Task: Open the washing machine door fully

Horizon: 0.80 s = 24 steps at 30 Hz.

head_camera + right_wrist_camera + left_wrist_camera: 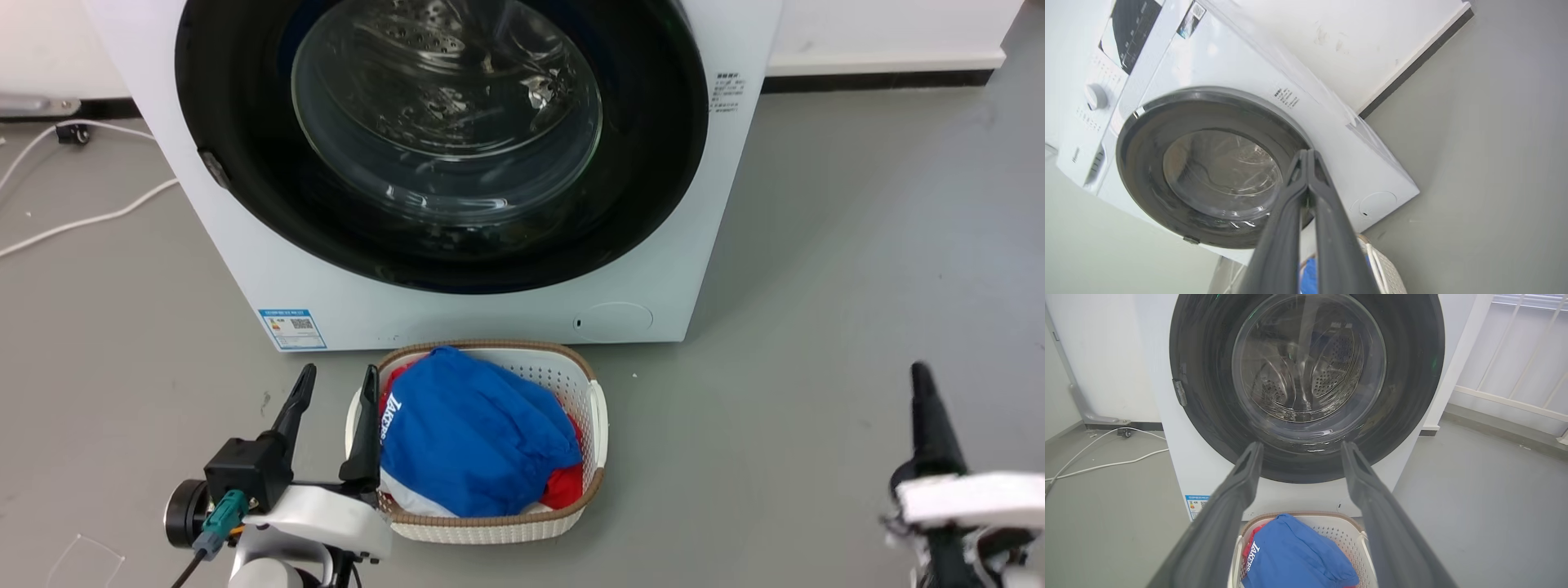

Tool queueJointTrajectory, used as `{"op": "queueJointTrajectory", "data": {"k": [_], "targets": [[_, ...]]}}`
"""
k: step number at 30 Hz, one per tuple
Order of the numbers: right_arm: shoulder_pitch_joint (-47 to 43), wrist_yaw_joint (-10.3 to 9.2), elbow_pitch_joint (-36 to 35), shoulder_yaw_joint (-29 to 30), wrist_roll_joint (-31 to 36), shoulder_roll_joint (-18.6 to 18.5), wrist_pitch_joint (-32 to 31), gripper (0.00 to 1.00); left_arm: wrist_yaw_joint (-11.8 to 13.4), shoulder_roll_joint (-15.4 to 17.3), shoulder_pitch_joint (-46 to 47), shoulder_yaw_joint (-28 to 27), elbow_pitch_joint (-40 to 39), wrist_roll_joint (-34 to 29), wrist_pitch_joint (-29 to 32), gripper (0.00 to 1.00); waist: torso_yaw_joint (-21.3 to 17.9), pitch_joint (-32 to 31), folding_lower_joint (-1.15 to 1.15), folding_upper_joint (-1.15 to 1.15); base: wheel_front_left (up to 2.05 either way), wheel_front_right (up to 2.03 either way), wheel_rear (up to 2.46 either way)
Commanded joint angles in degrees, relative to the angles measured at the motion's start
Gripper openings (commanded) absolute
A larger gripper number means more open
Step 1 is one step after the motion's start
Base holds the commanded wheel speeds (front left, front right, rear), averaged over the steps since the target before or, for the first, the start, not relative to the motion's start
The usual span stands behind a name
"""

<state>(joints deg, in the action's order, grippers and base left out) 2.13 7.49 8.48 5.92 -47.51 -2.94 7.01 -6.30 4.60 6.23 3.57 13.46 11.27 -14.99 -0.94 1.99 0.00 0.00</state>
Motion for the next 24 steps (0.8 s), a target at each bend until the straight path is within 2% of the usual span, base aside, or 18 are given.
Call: {"op": "queueJointTrajectory", "data": {"k": [1, 3, 6, 10, 16, 20, 24], "targets": [[2.3, 0.01, 0.8, 0.8, -4.3, 0.1, -0.3, 0.0, 0.3, -0.4, 0.8, 0.0, -0.4, -0.1, -0.3, 1.0, -0.1, 0.9, 0.0, 0.0, 0.0, 0.0, 0.0], [5.1, 0.01, 2.1, 2.4, -13.7, 0.1, -1.2, 0.0, 0.3, -0.5, 1.4, -0.2, -1.0, -0.1, -0.3, 1.0, -0.1, 2.0, 0.0, 0.0, 0.0, 0.0, 0.0], [10.1, 0.01, 4.3, 5.5, -23.2, 0.1, -4.6, 0.0, 0.5, -0.7, 2.1, -0.3, -1.9, -0.3, -0.3, 1.0, -0.3, 3.6, 0.0, 0.0, 0.0, 0.0, 0.0], [17.8, 0.01, 6.5, 8.9, -29.6, -2.2, -9.7, 0.0, 0.6, -0.9, 3.3, -0.4, -3.5, -0.4, -0.3, 1.0, -0.4, 6.1, 0.0, 0.0, 0.0, 0.0, 0.0], [31.1, 0.01, 13.6, 9.3, -33.3, -8.1, -19.4, 0.0, 0.3, -1.2, 5.7, 0.1, -5.5, -0.3, -0.3, 1.0, 0.3, 10.3, 0.0, 0.0, 0.0, 0.0, 0.0], [41.2, 0.01, 18.8, 7.6, -31.3, -12.7, -25.9, 0.0, 0.0, -1.4, 7.4, 0.6, -7.1, -0.4, -0.3, 1.0, 1.0, 13.6, 0.0, 0.0, 0.0, 0.0, 0.0], [51.9, 0.01, 24.5, 5.1, -27.9, -15.6, -32.7, 0.0, -0.2, -1.5, 8.8, 1.0, -8.6, -0.8, -0.3, 1.0, 1.8, 16.3, 0.0, 0.0, 0.0, 0.0, 0.0]]}}
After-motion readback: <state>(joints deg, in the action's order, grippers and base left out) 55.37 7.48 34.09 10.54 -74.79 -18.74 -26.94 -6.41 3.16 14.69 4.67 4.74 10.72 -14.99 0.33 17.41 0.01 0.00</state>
